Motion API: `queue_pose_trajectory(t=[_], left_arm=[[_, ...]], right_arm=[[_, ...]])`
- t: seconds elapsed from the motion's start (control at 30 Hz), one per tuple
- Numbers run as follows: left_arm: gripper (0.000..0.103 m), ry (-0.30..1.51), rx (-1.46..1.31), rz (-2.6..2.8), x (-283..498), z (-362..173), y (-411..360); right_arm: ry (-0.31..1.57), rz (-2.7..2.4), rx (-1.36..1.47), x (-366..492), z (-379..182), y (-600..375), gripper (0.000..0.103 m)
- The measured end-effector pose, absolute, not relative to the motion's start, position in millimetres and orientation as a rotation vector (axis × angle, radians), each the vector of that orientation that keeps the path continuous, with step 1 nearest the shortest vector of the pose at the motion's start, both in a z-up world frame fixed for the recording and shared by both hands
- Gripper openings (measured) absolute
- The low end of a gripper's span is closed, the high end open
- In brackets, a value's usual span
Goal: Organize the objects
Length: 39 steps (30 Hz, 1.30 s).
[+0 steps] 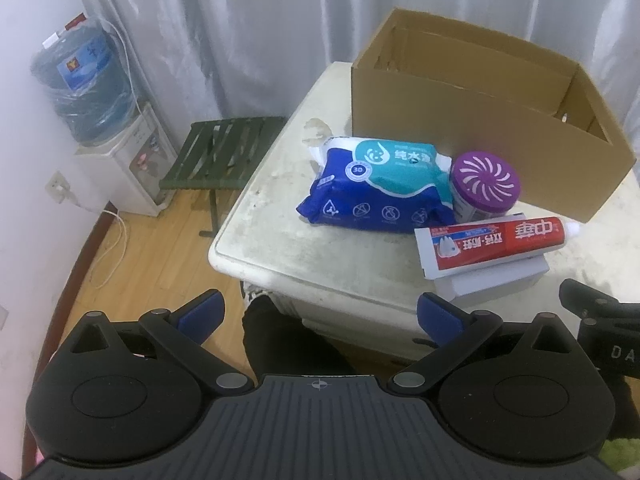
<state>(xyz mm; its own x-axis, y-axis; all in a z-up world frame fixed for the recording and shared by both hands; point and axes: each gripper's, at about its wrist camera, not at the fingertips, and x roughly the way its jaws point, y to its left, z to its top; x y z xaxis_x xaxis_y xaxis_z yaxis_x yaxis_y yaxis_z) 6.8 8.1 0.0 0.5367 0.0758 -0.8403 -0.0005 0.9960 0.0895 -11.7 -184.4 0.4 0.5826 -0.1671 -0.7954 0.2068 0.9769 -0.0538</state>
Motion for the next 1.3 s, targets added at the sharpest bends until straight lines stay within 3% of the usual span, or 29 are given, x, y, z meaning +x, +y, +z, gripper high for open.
queue_pose_trajectory(t=[1.3], left_arm=[[0.103,1.035,0.11,-0.018,40.7,-19.8,-13.8]], right_arm=[[0.873,-0.129,0.267,7.3,-14.7,-248.4,0.103]])
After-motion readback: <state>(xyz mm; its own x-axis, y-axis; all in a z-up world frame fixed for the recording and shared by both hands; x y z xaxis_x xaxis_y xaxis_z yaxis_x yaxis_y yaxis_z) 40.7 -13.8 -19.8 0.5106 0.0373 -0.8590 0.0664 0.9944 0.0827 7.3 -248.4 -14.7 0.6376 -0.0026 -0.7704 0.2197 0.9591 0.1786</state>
